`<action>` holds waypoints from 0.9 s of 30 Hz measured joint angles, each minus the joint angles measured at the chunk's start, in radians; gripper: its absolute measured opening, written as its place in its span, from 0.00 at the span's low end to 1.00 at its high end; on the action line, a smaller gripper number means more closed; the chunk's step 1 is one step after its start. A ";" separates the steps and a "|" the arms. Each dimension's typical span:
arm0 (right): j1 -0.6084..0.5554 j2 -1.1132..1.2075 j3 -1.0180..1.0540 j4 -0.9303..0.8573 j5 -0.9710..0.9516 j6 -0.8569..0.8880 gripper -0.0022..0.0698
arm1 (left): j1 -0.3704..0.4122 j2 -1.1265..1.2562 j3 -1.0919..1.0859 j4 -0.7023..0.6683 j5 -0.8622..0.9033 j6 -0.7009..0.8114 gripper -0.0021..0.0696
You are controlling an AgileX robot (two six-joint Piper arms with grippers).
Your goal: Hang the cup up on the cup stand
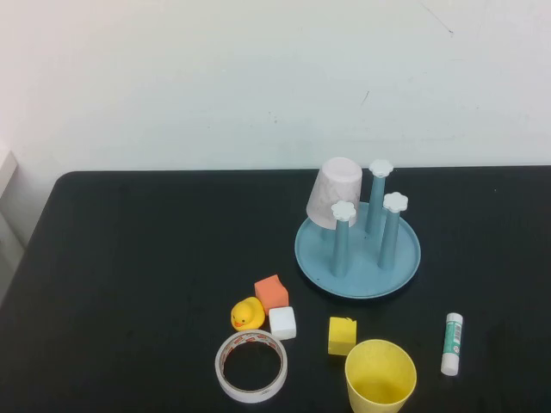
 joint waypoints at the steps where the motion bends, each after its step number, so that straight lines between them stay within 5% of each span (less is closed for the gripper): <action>1: 0.000 0.000 0.000 0.000 0.000 0.000 0.03 | 0.000 0.000 0.000 0.000 0.000 0.000 0.03; 27: 0.000 0.000 0.000 0.011 0.000 0.000 0.03 | 0.000 0.000 0.000 0.092 0.002 0.000 0.03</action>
